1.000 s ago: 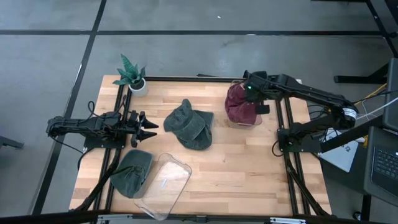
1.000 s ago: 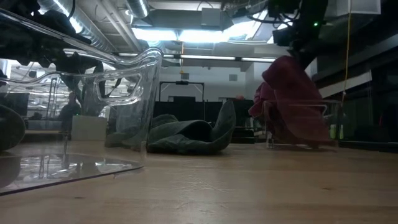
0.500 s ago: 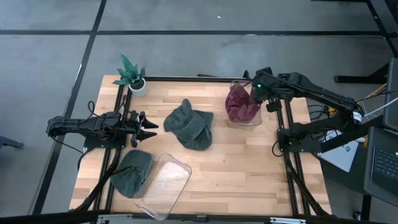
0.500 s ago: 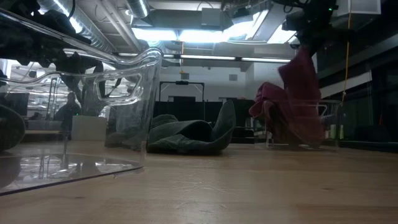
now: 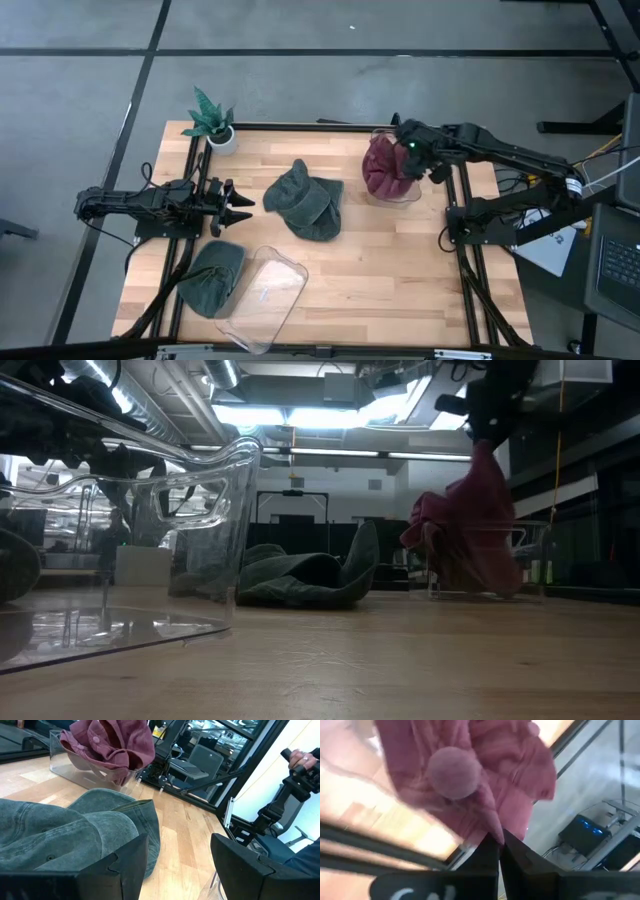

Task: Pick & Place hat
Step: Put the red cap into the top transparent bin

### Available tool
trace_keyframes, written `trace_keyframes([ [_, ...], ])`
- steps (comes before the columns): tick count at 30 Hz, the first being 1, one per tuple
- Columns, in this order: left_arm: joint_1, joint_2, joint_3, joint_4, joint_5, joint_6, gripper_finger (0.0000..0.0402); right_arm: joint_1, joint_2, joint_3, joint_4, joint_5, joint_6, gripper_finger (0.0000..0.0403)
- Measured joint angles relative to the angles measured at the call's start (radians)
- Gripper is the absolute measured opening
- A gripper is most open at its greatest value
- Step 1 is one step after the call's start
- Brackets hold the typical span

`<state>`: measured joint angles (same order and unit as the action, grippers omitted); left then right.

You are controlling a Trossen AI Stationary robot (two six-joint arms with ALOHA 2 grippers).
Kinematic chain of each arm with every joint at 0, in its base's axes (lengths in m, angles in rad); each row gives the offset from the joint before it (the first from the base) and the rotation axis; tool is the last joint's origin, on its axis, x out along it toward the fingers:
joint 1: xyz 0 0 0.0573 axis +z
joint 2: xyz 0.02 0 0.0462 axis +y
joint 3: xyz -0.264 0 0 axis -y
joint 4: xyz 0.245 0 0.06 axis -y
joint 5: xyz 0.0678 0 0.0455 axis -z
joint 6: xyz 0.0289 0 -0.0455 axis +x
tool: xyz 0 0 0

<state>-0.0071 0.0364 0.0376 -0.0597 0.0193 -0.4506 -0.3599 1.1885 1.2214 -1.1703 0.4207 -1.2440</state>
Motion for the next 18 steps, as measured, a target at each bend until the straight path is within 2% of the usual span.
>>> trace_keyframes([
  [5,0.000,0.000,0.000,0.000,0.000,0.000,0.0210,0.005,0.001,-0.025,0.071,0.011,0.047,0.0013],
  [10,0.000,0.000,0.000,0.000,0.000,0.000,0.0210,0.005,0.001,-0.027,0.071,0.089,0.067,0.0014],
  [15,0.000,0.000,0.000,0.000,0.000,0.000,0.0210,0.006,0.001,-0.027,0.071,-0.044,0.197,0.0009],
  [18,0.000,0.000,0.000,0.000,0.000,0.000,0.0210,0.005,0.001,-0.027,0.071,-0.095,0.279,0.0028],
])
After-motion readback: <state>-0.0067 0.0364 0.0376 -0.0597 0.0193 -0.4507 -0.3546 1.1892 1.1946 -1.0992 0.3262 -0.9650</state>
